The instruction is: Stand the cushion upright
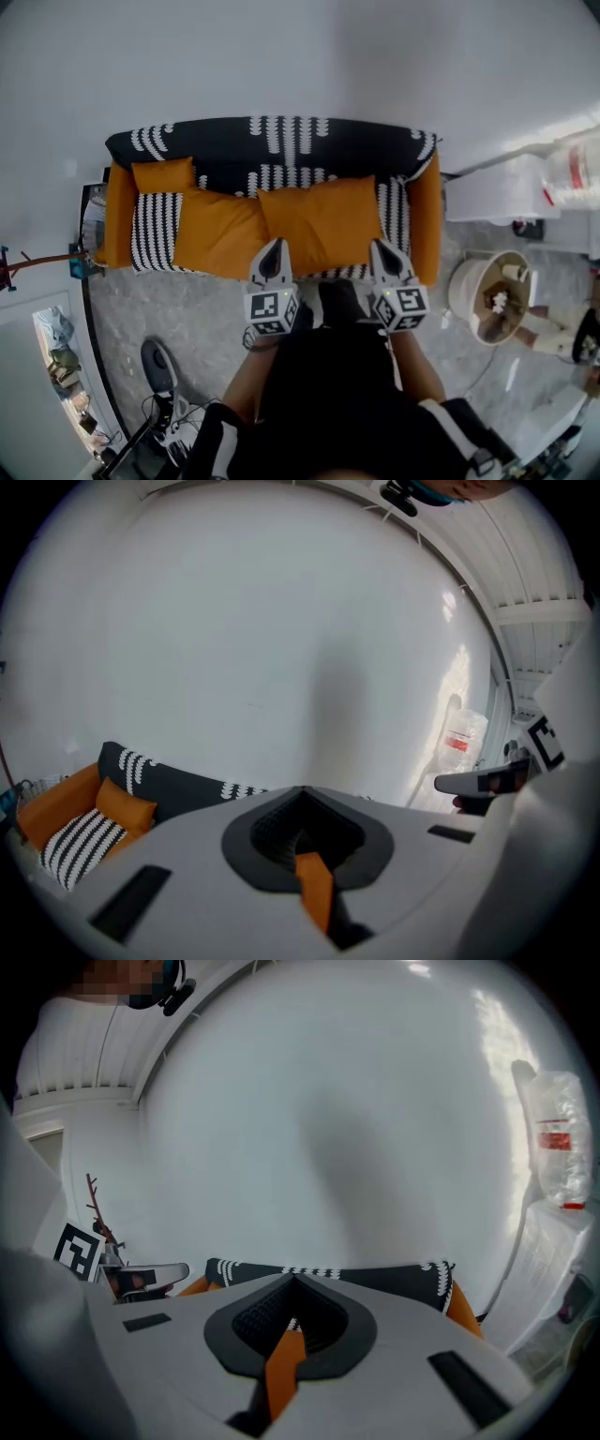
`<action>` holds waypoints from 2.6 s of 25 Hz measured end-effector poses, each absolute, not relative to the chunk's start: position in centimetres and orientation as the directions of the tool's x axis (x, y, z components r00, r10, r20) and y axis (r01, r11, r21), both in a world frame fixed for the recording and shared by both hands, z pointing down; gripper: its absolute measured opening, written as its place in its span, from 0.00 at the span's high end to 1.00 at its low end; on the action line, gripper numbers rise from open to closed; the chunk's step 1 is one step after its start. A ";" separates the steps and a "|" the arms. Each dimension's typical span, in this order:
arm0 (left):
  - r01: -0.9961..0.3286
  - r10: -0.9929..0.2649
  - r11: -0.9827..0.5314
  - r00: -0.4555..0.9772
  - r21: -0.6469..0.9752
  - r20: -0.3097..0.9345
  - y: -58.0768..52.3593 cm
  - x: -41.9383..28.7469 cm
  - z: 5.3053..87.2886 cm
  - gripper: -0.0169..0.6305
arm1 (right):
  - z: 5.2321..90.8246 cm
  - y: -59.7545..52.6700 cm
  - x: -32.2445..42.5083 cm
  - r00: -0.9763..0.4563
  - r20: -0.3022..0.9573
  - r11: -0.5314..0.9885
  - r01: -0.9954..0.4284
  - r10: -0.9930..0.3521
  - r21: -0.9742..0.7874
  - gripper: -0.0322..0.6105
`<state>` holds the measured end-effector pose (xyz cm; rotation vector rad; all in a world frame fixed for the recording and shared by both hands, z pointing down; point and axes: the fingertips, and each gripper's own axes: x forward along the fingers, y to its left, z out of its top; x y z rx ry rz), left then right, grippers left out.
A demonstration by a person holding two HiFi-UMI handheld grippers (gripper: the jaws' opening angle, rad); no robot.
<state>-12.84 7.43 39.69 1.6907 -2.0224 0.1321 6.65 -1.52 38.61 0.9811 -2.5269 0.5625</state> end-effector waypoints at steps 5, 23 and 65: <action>-0.931 -0.872 0.289 -0.160 0.224 0.462 4.2 -14.5 41.9 0.98 | 40.9 -6.0 6.8 -0.680 0.497 0.678 -0.700 -0.539 -0.223 0.96; -0.918 -0.742 0.331 -0.112 0.217 0.661 -0.9 -15.0 56.3 0.88 | 56.3 -13.1 6.1 -0.622 0.682 0.706 -0.674 -0.384 -0.217 0.85; -0.872 -0.419 0.464 -0.061 0.157 0.906 1.4 -14.8 83.3 0.66 | 91.1 -17.3 11.6 -0.299 0.948 0.624 -0.763 -0.106 -0.171 0.60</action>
